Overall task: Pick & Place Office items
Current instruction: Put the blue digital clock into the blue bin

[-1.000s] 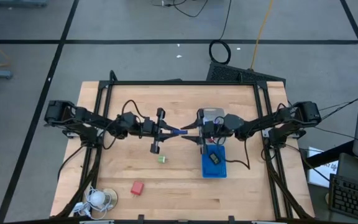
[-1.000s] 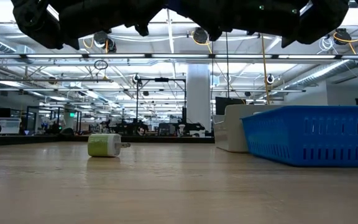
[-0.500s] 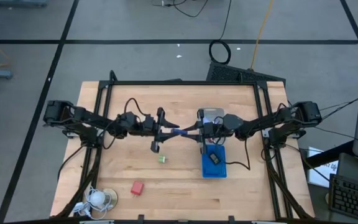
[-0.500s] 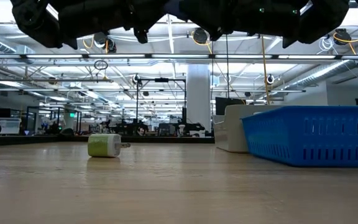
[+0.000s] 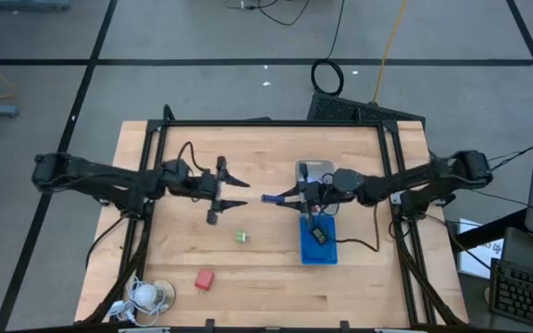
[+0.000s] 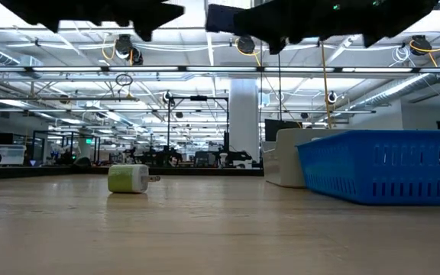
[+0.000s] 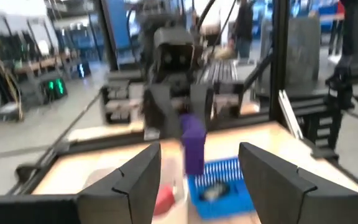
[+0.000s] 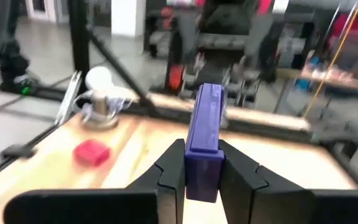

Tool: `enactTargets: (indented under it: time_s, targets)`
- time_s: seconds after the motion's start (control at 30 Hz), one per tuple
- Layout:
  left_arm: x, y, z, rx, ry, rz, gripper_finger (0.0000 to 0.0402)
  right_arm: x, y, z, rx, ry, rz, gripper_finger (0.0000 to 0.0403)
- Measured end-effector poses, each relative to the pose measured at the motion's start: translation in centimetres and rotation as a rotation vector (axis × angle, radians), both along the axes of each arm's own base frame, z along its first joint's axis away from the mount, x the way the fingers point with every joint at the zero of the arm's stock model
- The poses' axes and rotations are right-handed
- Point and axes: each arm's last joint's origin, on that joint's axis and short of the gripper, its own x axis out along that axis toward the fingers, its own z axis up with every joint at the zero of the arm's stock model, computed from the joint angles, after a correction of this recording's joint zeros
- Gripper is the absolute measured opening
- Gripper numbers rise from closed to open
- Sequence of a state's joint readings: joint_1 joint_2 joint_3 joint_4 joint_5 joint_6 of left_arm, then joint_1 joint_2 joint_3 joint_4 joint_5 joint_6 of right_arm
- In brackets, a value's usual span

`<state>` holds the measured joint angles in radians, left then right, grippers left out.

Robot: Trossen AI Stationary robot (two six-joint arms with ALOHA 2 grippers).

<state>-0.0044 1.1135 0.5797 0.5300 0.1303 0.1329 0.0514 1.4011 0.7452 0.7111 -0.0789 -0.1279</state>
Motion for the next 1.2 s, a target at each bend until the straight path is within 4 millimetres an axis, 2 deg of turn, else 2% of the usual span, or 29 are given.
enactTargets:
  time_s: [0.27, 0.43, 0.63, 0.77, 0.93, 1.2]
  targets:
    - [-6.1, 0.5, 1.6, 0.000, 0.160, 0.028, 0.0225, -4.1, 2.6, 1.5, -0.002, 0.210, 0.106, 0.0056]
    - [-8.8, 0.4, 1.8, 0.001, 0.215, 0.027, 0.0217, -6.6, 3.9, 2.1, 0.060, 0.319, 0.162, 0.0056]
    - [-9.8, 0.4, 0.7, 0.033, 0.215, 0.018, 0.0204, -8.5, 5.0, 1.5, 0.110, 0.474, 0.164, 0.0058]
    - [-10.1, 0.5, -1.3, 0.024, 0.222, 0.047, 0.0195, -9.2, 5.5, 0.6, 0.140, 0.591, 0.142, 0.0056]
    - [-10.5, 0.8, -3.4, -0.022, 0.151, 0.075, 0.0186, -9.7, 5.7, -0.4, 0.201, 0.686, 0.113, 0.0056]
    - [-11.5, 1.0, -4.9, -0.040, 0.096, 0.101, 0.0173, -10.1, 5.5, -4.1, 0.289, 0.707, 0.085, 0.0056]
